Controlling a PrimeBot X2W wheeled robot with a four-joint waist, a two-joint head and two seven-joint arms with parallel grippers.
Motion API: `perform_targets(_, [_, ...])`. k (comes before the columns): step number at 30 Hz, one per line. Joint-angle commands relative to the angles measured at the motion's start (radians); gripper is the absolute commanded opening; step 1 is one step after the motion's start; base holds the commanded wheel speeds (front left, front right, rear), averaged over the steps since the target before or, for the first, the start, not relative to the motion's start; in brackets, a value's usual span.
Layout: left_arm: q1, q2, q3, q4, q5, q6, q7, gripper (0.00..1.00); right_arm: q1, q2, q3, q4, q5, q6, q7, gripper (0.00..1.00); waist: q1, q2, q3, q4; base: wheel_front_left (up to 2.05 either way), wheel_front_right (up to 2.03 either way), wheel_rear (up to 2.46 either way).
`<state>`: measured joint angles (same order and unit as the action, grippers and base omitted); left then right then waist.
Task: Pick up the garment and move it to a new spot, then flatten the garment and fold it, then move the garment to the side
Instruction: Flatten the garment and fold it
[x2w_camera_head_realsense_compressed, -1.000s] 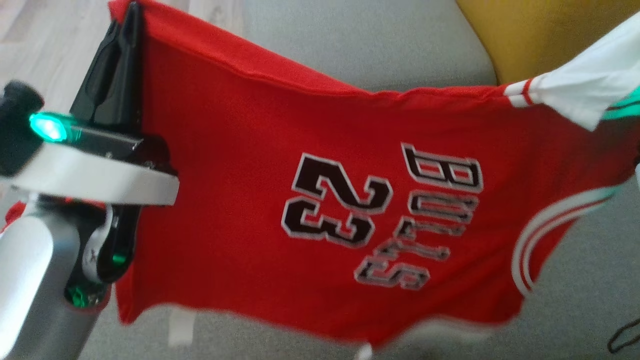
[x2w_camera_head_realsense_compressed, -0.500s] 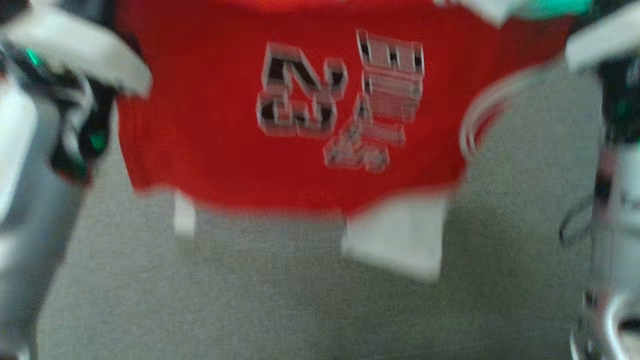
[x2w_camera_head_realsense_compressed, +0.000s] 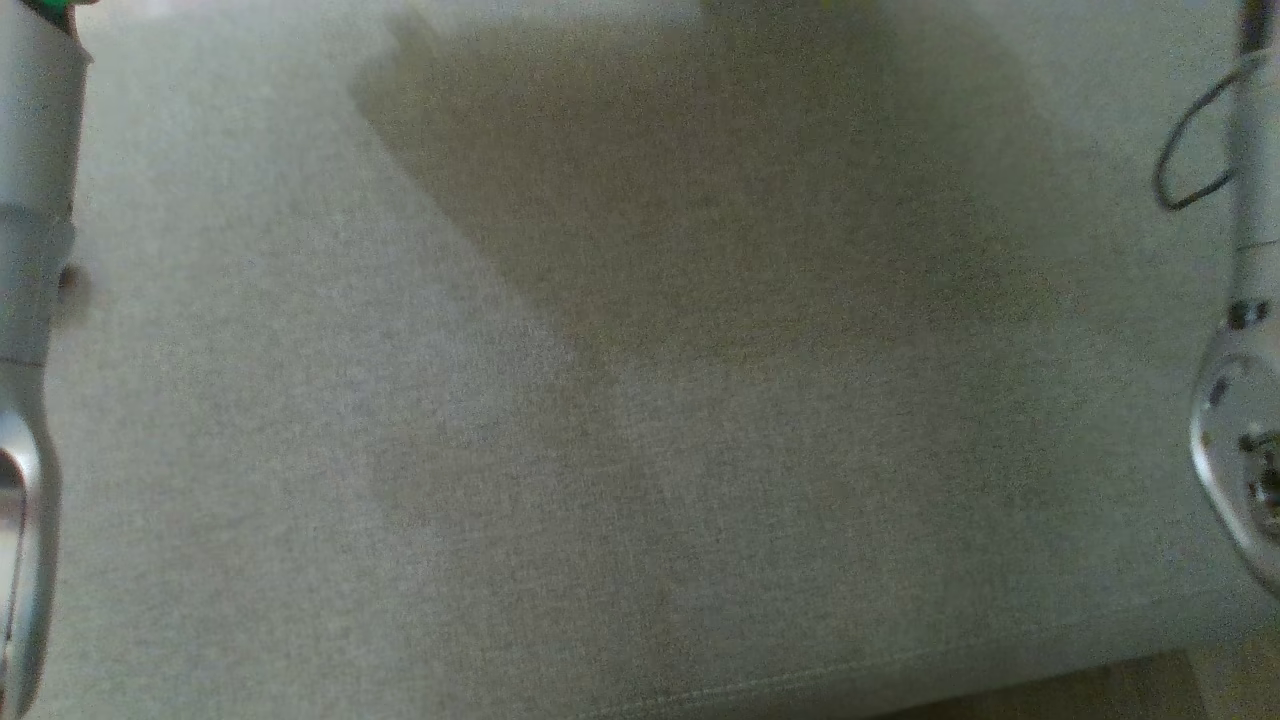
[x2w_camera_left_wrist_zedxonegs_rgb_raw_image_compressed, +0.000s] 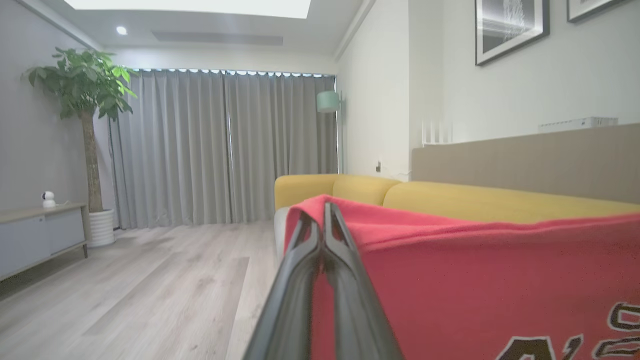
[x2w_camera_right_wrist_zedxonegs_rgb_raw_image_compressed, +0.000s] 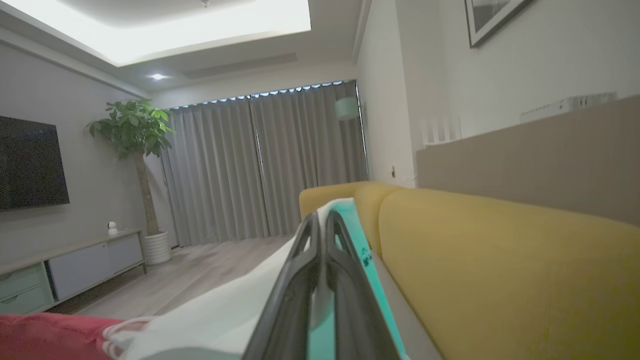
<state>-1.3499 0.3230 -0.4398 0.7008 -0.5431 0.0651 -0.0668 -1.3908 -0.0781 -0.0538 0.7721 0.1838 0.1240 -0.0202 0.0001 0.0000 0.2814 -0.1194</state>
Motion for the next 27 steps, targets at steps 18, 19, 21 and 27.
perform_targets(18, [0.175,-0.049,-0.003,0.338,-0.051,-0.166,-0.189,0.00,0.262,0.028,0.358,0.141,0.315,0.007,-0.240,0.00,-0.0001,0.0000,0.148,-0.001,0.00,0.00,0.00])
perform_targets(19, [0.190,-0.055,0.003,0.336,-0.060,-0.169,-0.190,0.00,0.282,0.028,0.353,0.130,0.311,0.007,-0.240,0.00,-0.0001,0.0000,0.137,0.003,0.00,0.00,0.00])
perform_targets(21, [0.231,-0.066,0.019,0.322,-0.079,-0.173,-0.193,0.00,0.338,0.028,0.322,0.083,0.303,0.007,-0.241,0.00,-0.0001,0.0000,0.108,0.012,0.00,0.00,0.00])
perform_targets(27, [0.467,-0.092,0.046,0.203,-0.093,-0.183,-0.195,0.00,0.623,0.013,0.231,-0.077,0.298,0.007,-0.241,0.00,-0.0001,0.0000,-0.034,0.048,0.00,0.00,0.00])
